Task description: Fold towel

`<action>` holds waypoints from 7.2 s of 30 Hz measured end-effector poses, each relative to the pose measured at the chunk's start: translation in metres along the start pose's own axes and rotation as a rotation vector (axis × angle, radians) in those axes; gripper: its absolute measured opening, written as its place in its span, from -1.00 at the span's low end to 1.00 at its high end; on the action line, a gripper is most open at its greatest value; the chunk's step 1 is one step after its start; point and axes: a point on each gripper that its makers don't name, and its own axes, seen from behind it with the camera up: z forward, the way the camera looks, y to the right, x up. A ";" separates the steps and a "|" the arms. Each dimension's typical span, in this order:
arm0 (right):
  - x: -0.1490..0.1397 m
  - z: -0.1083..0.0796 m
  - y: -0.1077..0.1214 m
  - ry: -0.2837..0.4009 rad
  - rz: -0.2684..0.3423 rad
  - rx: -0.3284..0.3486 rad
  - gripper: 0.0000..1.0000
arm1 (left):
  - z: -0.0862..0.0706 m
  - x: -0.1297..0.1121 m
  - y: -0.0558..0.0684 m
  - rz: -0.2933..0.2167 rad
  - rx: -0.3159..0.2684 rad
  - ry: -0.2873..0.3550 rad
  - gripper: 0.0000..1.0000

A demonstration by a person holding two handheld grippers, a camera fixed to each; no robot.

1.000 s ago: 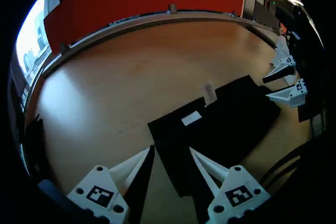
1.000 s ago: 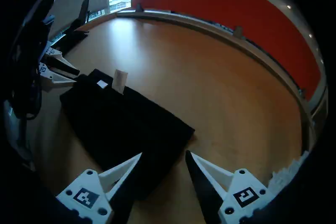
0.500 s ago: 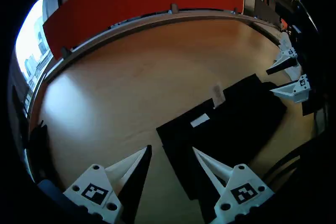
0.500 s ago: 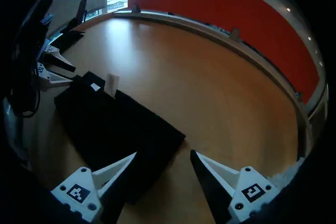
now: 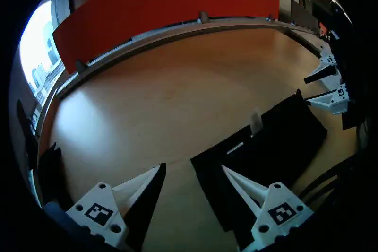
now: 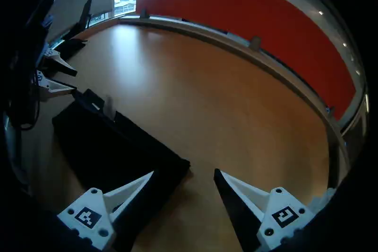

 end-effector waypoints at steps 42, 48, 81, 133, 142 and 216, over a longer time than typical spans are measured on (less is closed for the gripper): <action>-0.031 -0.031 -0.023 0.007 0.034 0.020 1.00 | -0.028 -0.029 0.014 -0.082 -0.004 -0.007 0.93; -0.042 -0.041 -0.034 0.011 0.052 0.024 1.00 | -0.033 -0.044 0.020 -0.122 -0.003 -0.015 0.93; -0.052 -0.046 -0.068 0.018 -0.021 0.132 0.99 | -0.070 -0.086 0.006 -0.244 0.044 -0.030 0.93; -0.092 -0.052 -0.079 -0.124 -0.081 0.241 -0.19 | -0.107 -0.130 -0.013 -0.320 0.098 -0.055 0.93; -0.089 -0.052 -0.078 -0.113 -0.082 0.250 -0.46 | -0.110 -0.132 -0.017 -0.328 0.106 -0.054 0.93; 0.041 -0.107 -0.063 0.140 -0.319 0.157 -0.91 | -0.119 -0.125 -0.018 -0.342 0.130 -0.033 0.93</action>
